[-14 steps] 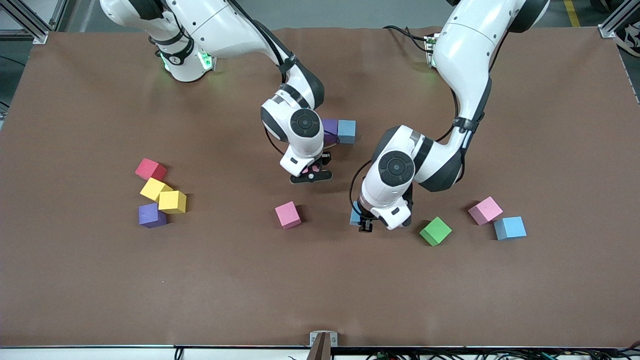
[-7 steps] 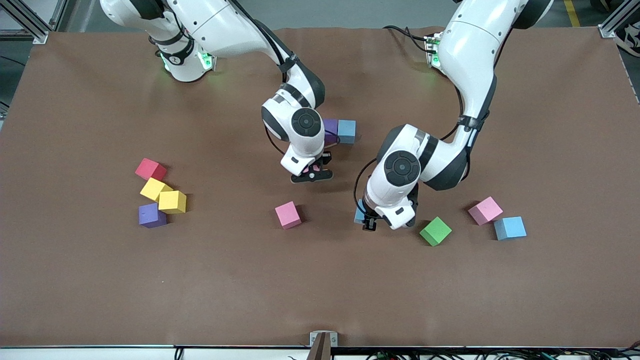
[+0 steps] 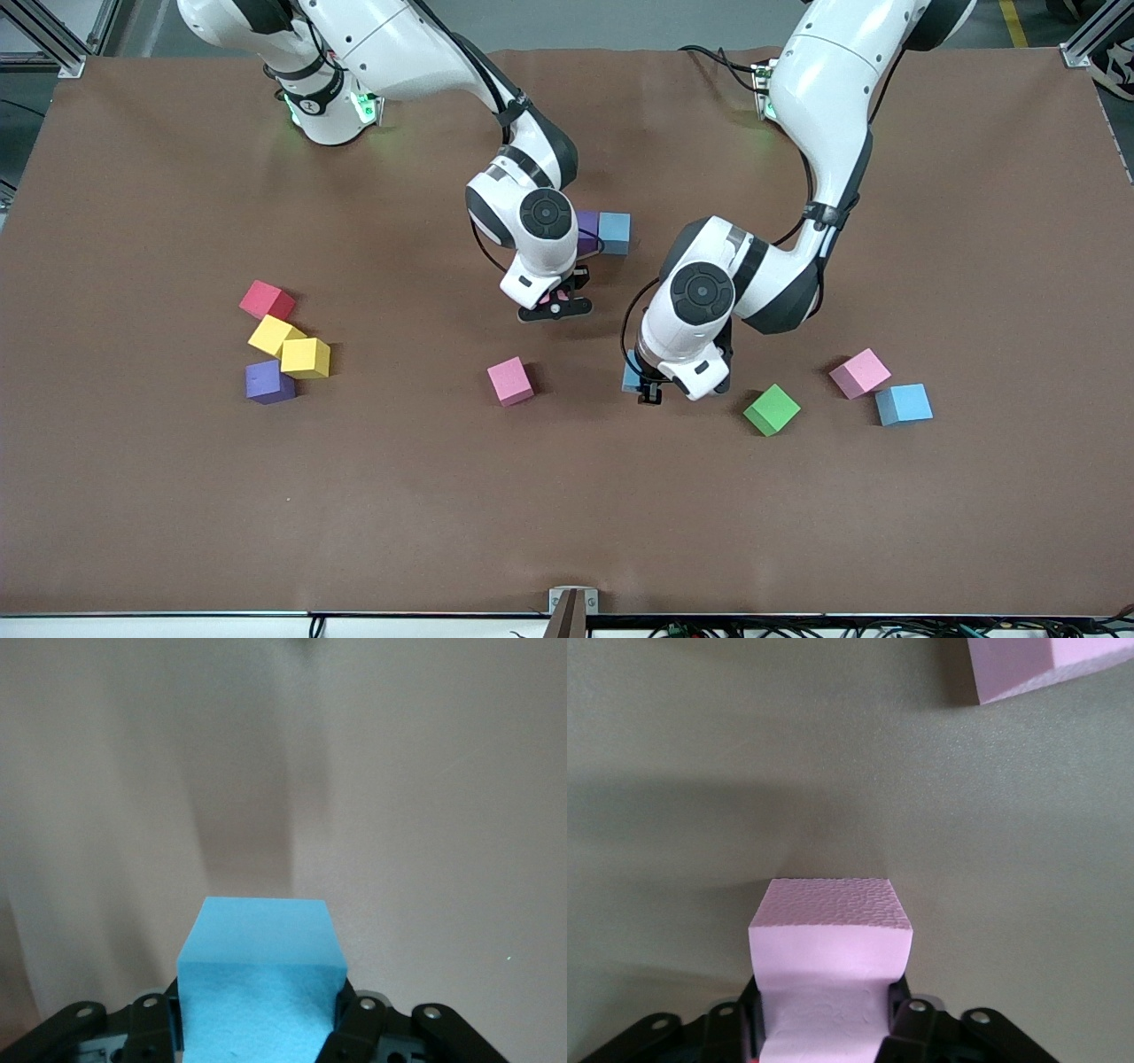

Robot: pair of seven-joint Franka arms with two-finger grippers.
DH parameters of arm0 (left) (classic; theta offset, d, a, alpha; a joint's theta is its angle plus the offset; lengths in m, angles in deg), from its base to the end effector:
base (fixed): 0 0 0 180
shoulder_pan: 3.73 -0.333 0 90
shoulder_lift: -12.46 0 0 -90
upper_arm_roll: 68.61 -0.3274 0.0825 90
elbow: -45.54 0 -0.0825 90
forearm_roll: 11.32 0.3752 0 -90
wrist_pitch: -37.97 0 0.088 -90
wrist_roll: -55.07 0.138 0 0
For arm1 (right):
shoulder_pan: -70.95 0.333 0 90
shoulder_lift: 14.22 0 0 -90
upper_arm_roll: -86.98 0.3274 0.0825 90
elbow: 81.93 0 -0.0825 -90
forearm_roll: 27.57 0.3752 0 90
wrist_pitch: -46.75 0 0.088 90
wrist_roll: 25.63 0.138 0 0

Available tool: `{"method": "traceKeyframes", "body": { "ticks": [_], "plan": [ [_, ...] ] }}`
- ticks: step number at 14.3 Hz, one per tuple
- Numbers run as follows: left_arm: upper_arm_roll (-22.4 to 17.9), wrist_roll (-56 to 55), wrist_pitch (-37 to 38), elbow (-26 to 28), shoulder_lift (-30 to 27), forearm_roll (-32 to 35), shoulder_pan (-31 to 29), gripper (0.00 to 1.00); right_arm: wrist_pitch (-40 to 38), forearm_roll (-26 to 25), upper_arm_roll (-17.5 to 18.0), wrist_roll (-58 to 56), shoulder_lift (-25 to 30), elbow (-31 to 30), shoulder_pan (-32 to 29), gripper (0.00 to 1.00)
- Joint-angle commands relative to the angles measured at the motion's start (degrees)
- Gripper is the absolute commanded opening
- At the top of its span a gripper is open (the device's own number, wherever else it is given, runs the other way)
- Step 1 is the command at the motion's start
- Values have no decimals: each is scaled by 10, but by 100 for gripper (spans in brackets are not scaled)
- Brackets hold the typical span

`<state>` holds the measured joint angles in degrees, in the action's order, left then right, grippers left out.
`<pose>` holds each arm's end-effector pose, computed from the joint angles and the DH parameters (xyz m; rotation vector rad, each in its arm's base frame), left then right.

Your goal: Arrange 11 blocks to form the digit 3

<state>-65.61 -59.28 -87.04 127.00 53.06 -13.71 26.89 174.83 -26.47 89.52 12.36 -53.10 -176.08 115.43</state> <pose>0.6124 -0.4020 0.2660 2.3036 2.0317 -0.0791 0.4623 0.4935 0.1957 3.1046 0.2122 -0.1436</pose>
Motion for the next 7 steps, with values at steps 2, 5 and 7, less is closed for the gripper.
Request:
{"method": "traceKeyframes", "body": {
  "ticks": [2,5,7],
  "plan": [
    [-3,1,4,19,-15,-2,5,19,0,6,-4,11,-8,12,7,100],
    [-3,-4,-1,18,-11,-2,13,19,-16,8,-3,9,-1,30,-5,100],
    [-3,-19,-3,20,-10,-2,16,20,-50,8,-3,8,8,43,-15,100]
  ]
}}
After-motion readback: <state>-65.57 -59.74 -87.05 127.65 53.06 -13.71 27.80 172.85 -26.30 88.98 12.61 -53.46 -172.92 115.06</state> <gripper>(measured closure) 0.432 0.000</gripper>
